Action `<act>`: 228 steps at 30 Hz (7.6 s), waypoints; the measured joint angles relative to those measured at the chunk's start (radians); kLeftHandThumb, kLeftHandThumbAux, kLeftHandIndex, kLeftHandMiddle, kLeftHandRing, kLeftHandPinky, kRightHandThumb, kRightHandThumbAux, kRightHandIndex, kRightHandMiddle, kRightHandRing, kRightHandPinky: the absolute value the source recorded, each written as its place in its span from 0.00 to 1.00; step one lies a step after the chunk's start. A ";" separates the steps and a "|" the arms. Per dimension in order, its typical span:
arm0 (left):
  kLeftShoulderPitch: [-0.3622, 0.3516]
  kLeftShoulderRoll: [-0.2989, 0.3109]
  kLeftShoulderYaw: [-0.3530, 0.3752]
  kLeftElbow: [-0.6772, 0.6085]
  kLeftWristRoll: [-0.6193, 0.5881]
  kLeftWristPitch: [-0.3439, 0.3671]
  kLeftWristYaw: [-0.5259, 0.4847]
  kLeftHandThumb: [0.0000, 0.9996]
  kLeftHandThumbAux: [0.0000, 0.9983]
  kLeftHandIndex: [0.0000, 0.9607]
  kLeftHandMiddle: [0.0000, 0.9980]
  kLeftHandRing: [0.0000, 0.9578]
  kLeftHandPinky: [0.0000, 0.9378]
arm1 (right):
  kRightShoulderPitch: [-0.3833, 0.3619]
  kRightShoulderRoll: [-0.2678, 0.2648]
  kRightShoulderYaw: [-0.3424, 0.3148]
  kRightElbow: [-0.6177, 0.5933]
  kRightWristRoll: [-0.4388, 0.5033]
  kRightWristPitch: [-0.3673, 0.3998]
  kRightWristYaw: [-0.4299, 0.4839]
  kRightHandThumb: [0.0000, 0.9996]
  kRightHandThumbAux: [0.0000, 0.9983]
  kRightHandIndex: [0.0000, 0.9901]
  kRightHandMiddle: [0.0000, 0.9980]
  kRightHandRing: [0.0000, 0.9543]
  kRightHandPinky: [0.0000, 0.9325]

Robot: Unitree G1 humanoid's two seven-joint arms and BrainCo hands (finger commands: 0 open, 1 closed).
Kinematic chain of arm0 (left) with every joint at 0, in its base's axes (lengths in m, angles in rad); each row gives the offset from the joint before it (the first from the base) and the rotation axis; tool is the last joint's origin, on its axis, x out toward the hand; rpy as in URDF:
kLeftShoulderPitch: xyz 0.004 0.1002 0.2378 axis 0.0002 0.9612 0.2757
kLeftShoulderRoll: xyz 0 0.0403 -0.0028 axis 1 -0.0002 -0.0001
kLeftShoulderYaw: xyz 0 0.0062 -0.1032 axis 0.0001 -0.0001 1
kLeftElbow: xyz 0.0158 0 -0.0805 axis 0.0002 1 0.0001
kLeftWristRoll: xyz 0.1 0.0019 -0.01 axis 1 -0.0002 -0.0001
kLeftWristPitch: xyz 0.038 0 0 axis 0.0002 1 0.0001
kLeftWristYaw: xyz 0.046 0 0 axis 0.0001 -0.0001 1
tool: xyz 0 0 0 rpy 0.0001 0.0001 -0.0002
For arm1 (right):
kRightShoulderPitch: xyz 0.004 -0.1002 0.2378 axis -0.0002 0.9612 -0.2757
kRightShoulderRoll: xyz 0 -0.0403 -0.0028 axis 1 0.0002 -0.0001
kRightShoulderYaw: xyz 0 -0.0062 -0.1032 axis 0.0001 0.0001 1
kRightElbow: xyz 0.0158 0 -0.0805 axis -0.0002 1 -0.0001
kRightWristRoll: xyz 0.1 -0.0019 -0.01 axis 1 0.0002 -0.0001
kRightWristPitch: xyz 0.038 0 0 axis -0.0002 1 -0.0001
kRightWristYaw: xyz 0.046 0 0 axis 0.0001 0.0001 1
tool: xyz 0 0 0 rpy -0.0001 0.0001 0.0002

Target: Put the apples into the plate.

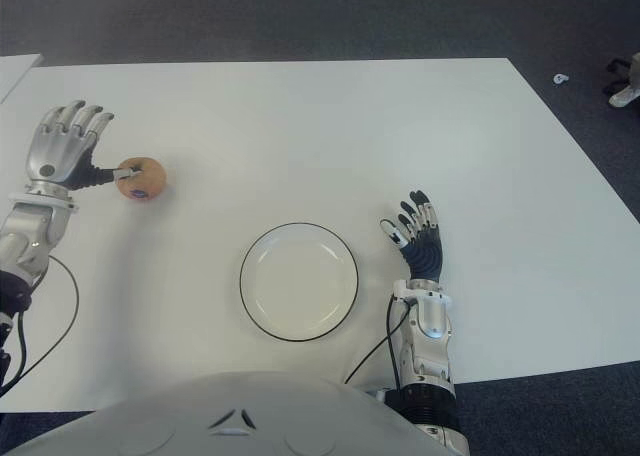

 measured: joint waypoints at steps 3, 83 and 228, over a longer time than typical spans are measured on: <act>0.004 0.013 0.011 0.009 -0.035 -0.013 -0.029 0.26 0.35 0.15 0.15 0.12 0.13 | -0.005 -0.007 -0.007 0.017 0.005 -0.027 0.014 0.36 0.68 0.09 0.12 0.14 0.20; 0.015 -0.066 -0.028 0.029 -0.169 -0.136 -0.180 0.28 0.24 0.12 0.14 0.15 0.18 | -0.052 -0.031 -0.073 0.119 0.086 -0.142 0.080 0.40 0.67 0.09 0.13 0.14 0.17; -0.191 -0.186 -0.155 0.509 -0.294 -0.320 0.014 0.74 0.69 0.46 0.81 0.82 0.78 | 0.079 0.011 -0.076 -0.064 0.109 -0.006 0.022 0.39 0.67 0.15 0.19 0.21 0.28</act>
